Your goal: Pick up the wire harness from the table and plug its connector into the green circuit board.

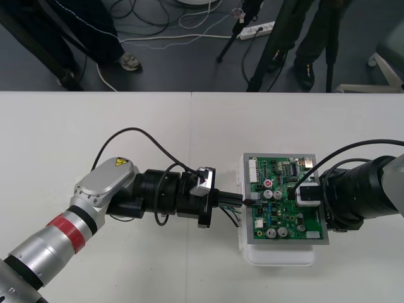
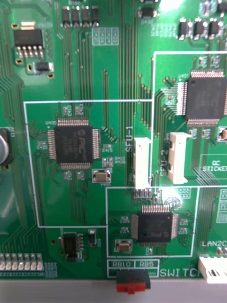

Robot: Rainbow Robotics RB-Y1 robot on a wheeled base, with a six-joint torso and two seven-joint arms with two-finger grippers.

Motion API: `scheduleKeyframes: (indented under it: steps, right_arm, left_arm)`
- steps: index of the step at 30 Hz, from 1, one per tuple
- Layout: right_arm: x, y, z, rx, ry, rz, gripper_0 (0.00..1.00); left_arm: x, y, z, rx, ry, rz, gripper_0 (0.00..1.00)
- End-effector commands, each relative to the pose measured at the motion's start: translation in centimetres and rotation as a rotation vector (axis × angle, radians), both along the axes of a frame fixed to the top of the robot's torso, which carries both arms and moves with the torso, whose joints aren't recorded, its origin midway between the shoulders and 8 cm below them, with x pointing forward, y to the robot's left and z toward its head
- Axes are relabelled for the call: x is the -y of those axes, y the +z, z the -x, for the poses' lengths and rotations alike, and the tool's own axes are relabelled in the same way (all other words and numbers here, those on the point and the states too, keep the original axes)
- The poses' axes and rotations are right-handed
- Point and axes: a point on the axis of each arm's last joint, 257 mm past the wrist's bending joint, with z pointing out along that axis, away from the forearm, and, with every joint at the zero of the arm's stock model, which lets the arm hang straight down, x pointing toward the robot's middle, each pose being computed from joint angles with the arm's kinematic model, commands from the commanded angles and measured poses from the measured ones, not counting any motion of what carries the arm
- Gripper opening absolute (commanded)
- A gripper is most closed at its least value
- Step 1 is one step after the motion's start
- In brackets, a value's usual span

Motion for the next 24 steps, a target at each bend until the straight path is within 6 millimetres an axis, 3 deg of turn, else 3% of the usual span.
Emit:
scheduleKeyframes:
  steps: [1,21,23,24]
  right_arm:
    - [-1.2,1.0,-0.5,0.018,0.020,-0.009,1.00]
    - [-1.0,1.1,-0.6,0.020,0.012,-0.009,1.00]
    - [-1.0,1.1,-0.6,0.020,0.012,-0.007,1.00]
    - [-0.9,1.1,-0.6,0.020,0.011,-0.006,1.00]
  left_arm:
    - [3.7,3.3,1.0,0.005,-0.050,0.047,0.00]
    - [1.2,2.3,0.1,-0.001,-0.029,0.012,0.02]
    - [0.8,2.2,-0.1,-0.004,-0.025,0.008,0.41]
    - [0.6,2.1,-0.1,-0.008,-0.021,0.007,0.82]
